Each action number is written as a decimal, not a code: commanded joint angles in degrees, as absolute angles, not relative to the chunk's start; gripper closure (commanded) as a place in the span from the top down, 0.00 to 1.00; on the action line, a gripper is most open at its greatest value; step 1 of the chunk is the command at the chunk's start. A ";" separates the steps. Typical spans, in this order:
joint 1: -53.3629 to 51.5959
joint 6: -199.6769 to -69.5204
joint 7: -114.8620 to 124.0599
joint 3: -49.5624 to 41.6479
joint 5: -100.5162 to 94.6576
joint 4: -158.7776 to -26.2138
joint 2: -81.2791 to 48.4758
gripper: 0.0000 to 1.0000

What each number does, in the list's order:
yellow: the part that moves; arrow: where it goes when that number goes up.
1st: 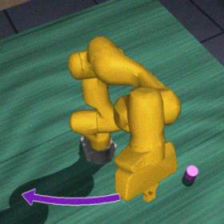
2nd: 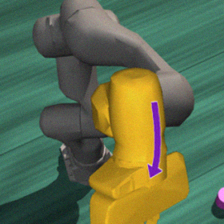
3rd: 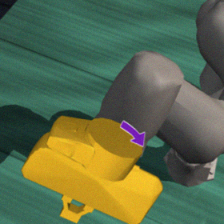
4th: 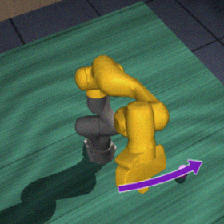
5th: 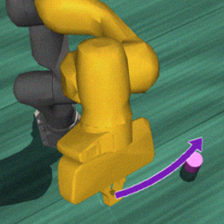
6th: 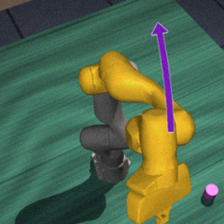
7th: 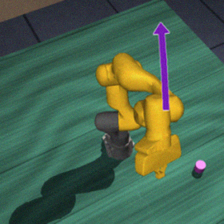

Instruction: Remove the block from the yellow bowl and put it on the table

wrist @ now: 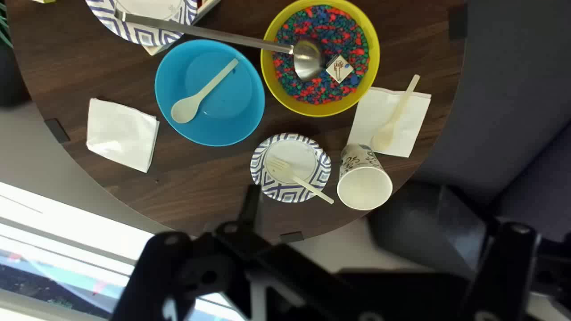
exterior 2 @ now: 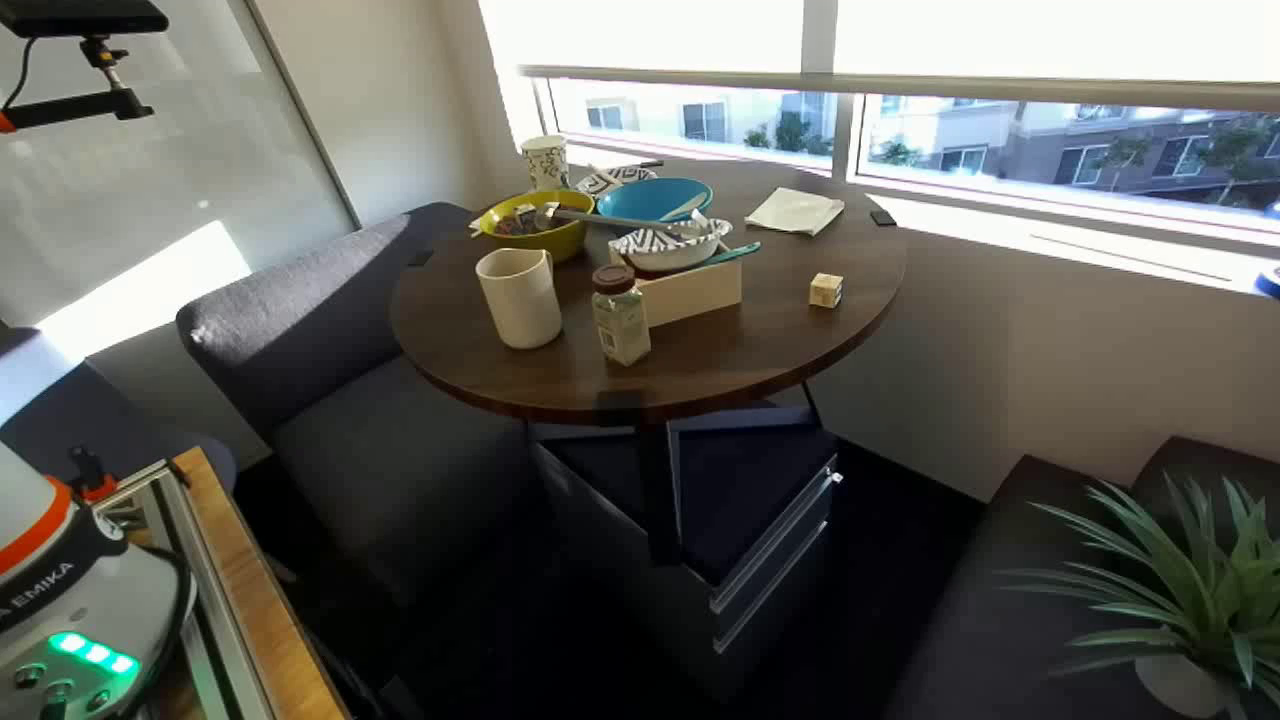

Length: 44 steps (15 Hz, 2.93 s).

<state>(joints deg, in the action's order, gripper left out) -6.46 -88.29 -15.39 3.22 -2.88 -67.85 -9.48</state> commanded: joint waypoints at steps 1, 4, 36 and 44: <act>-6.46 -88.29 -15.39 3.22 -2.88 -67.85 -9.48 1.00; -6.46 -88.29 -15.39 3.22 -2.88 -67.85 -9.48 1.00; -8.68 -115.48 21.05 4.77 -1.65 -104.69 -5.98 1.00; -7.86 -120.12 19.90 4.48 -1.18 -107.53 -8.13 1.00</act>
<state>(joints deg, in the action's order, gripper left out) -8.03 -120.30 19.88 4.30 -1.16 -107.67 -8.11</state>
